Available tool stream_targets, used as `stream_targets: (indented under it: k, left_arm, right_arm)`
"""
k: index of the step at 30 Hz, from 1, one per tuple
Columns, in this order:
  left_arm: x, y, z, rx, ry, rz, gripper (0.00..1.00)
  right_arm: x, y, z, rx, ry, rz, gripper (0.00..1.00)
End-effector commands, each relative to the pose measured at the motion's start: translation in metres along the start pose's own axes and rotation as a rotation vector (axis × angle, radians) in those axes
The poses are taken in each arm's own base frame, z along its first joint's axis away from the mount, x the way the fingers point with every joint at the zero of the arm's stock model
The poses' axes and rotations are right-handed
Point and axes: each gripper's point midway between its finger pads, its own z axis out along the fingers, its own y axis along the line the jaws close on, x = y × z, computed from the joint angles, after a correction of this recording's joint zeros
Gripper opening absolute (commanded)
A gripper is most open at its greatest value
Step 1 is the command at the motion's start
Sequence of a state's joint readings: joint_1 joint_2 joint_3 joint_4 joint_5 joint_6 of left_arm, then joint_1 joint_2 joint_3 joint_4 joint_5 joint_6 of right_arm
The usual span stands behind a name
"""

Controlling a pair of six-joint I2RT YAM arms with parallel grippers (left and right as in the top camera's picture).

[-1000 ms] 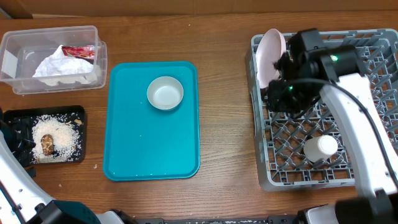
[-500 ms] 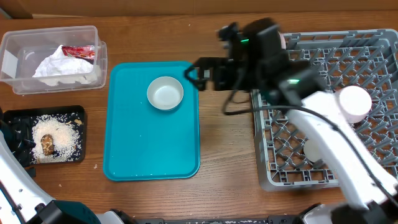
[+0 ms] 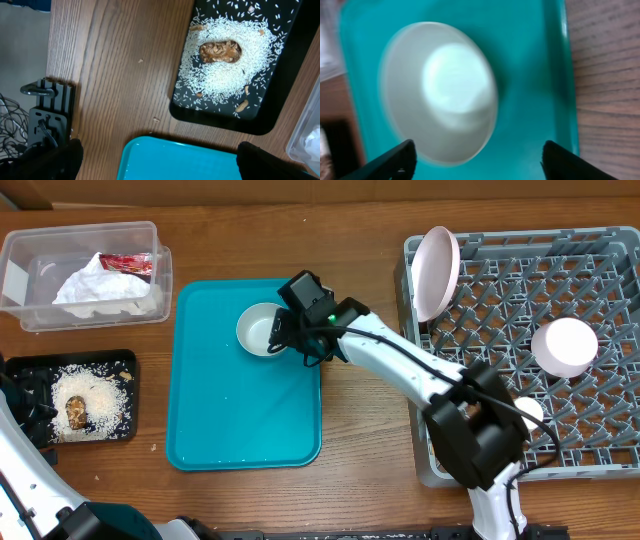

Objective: Sort waste into correct bins and load items into the dishwasher
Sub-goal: 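Move the right gripper back to the white bowl on the tray, then grasp the white bowl rim with the right gripper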

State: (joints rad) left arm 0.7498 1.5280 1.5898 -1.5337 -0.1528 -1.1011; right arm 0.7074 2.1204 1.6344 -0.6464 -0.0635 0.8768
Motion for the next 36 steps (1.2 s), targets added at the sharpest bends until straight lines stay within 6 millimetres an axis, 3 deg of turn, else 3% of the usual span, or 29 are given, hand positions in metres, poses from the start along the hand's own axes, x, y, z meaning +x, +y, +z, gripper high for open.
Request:
stream_targets:
  k: [1, 4, 11, 13, 21, 25, 28, 30, 34, 36]
  left_arm:
    - [0.0, 0.001, 0.002, -0.009, 0.001, -0.019, 1.0]
    - [-0.001, 0.001, 0.002, -0.01, 0.0, -0.019, 1.0]
    - [-0.001, 0.001, 0.002, -0.01, 0.0, -0.019, 1.0]
    - [-0.001, 0.001, 0.002, -0.01, 0.0, -0.019, 1.0]
    - [0.0, 0.001, 0.002, -0.009, 0.001, -0.019, 1.0]
    - [0.0, 0.001, 0.002, -0.009, 0.001, -0.019, 1.0]
    - [0.0, 0.001, 0.002, -0.009, 0.001, -0.019, 1.0]
    - [0.0, 0.001, 0.002, -0.009, 0.001, -0.019, 1.0]
    - [0.0, 0.001, 0.002, -0.009, 0.001, -0.019, 1.0]
    - [0.0, 0.001, 0.002, -0.009, 0.001, -0.019, 1.0]
  right_arm:
    - [0.0, -0.002, 0.01, 0.003, 0.002, 0.05, 0.78]
    - [0.006, -0.004, 0.019, 0.009, 0.019, 0.045, 0.7]
    - [0.014, 0.0, 0.021, 0.02, 0.016, 0.024, 0.41]
    - [0.021, -0.004, 0.021, 0.048, 0.028, 0.018, 0.31]
    - [0.039, -0.026, 0.01, 0.144, 0.105, 0.044, 0.09]
    - [0.045, -0.018, -0.015, 0.134, 0.157, 0.003, 0.1]
    - [0.06, 0.0, -0.038, 0.055, 0.257, -0.057, 0.16]
    - [0.069, 0.0, -0.056, 0.06, 0.305, -0.048, 0.17]
    - [0.071, 0.0, -0.081, 0.06, 0.313, -0.079, 0.24]
    - [0.073, 0.013, -0.094, -0.006, 0.316, -0.166, 0.28]
